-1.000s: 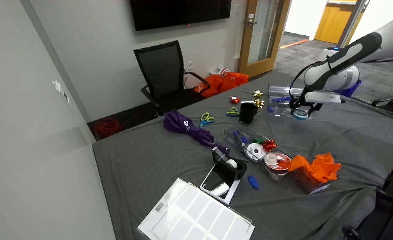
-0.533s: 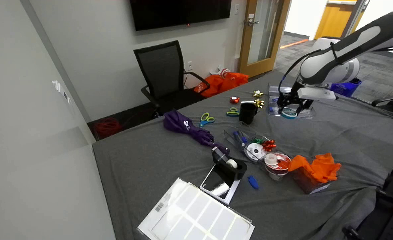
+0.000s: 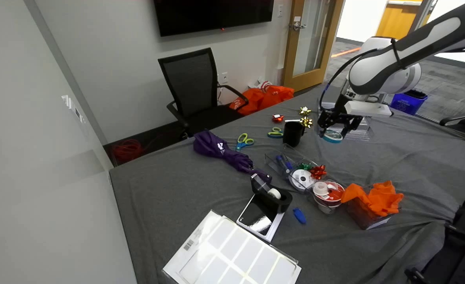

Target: Move the green and white object to the left

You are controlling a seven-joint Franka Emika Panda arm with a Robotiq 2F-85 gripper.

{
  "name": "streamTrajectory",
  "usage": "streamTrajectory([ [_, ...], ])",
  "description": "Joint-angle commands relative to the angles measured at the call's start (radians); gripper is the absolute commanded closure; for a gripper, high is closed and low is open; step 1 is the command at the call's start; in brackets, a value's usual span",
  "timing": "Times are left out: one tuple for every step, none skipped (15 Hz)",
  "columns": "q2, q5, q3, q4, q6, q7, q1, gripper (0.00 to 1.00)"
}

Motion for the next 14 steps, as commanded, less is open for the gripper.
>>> streamTrajectory([
  [0.001, 0.004, -0.010, 0.001, -0.003, -0.002, 0.008, 0.14],
  [0.001, 0.003, -0.011, 0.001, -0.003, -0.002, 0.007, 0.14],
  [0.001, 0.003, -0.012, 0.001, -0.003, -0.002, 0.007, 0.39],
  [0.000, -0.009, -0.014, 0.005, -0.014, -0.002, 0.011, 0.39],
  [-0.006, -0.027, -0.011, -0.002, -0.015, -0.017, 0.018, 0.39],
  [-0.013, -0.037, -0.003, -0.019, 0.009, -0.034, 0.026, 0.39],
  [-0.017, -0.053, 0.000, -0.029, 0.021, -0.043, 0.035, 0.39],
  [-0.019, -0.070, 0.004, -0.040, 0.030, -0.045, 0.050, 0.39],
  [-0.019, -0.088, 0.007, -0.045, 0.030, -0.048, 0.062, 0.39],
  [-0.017, -0.112, 0.010, -0.051, 0.029, -0.043, 0.079, 0.39],
  [-0.013, -0.131, 0.013, -0.055, 0.032, -0.042, 0.093, 0.39],
  [-0.008, -0.147, 0.019, -0.059, 0.029, -0.046, 0.107, 0.39],
  [-0.003, -0.163, 0.025, -0.060, 0.018, -0.052, 0.119, 0.39],
  [0.001, -0.177, 0.032, -0.065, 0.010, -0.061, 0.130, 0.39],
])
